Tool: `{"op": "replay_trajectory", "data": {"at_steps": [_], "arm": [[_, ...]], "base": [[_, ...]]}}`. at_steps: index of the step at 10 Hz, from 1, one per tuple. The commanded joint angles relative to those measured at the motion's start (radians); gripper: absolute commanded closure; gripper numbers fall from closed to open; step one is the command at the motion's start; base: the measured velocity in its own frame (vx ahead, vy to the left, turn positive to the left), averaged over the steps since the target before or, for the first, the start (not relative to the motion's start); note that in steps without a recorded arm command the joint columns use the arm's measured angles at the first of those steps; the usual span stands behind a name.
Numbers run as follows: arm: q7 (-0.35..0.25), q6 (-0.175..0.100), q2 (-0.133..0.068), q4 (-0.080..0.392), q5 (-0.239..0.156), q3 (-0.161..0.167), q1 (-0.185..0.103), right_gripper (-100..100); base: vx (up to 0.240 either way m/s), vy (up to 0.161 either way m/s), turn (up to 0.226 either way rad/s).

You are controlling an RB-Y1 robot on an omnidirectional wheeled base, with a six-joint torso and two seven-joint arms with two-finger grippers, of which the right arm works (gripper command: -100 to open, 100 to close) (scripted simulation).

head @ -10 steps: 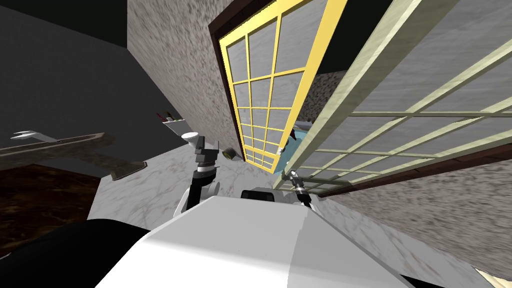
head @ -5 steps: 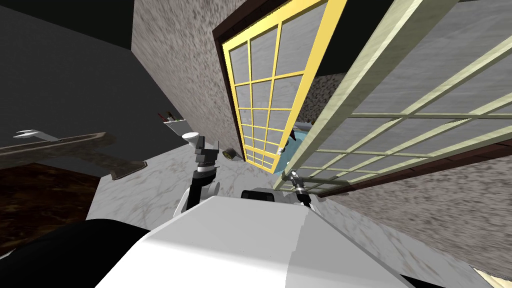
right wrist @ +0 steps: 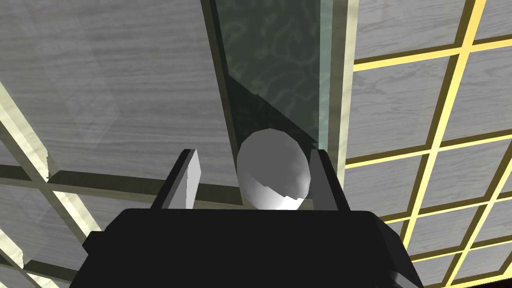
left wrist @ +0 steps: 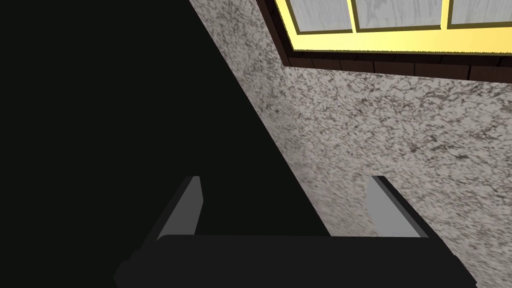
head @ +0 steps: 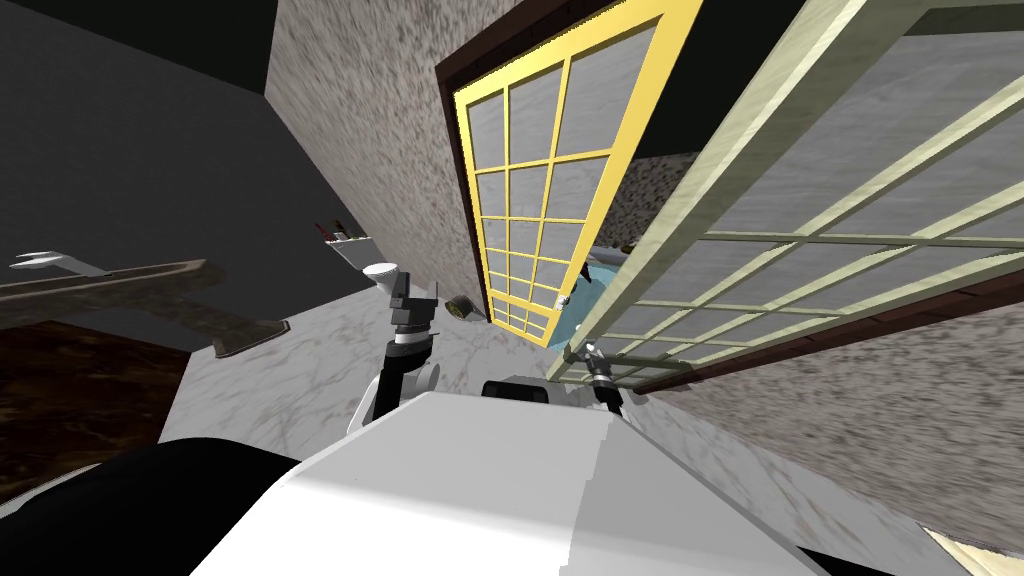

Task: Pull the door open

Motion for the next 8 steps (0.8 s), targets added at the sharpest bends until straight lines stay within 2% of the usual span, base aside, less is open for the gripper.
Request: {"op": "replay_trajectory", "data": {"at_steps": [1, 2, 3, 4, 5, 7, 8], "arm": [[-0.01, 0.034, -0.014, -0.012, -0.015, -0.01, 0.011, 100], [-0.014, 0.062, -0.014, -0.01, -0.058, -0.016, 0.011, 100], [-0.014, 0.076, -0.014, -0.01, -0.058, -0.016, 0.011, 100], [-0.019, 0.106, -0.014, -0.009, -0.096, -0.022, 0.01, 100], [-0.019, 0.097, -0.014, 0.009, -0.113, -0.022, 0.01, 100], [-0.019, 0.13, -0.014, -0.009, -0.113, -0.022, 0.01, 100], [-0.024, 0.168, -0.015, -0.008, -0.151, -0.029, 0.009, 100]], "base": [[-0.008, 0.002, -0.011], [-0.014, 0.005, -0.035], [-0.018, 0.003, -0.003], [-0.025, 0.015, 0.012], [-0.009, 0.016, 0.003], [-0.009, 0.011, -0.013], [-0.012, 0.01, -0.008]]}}
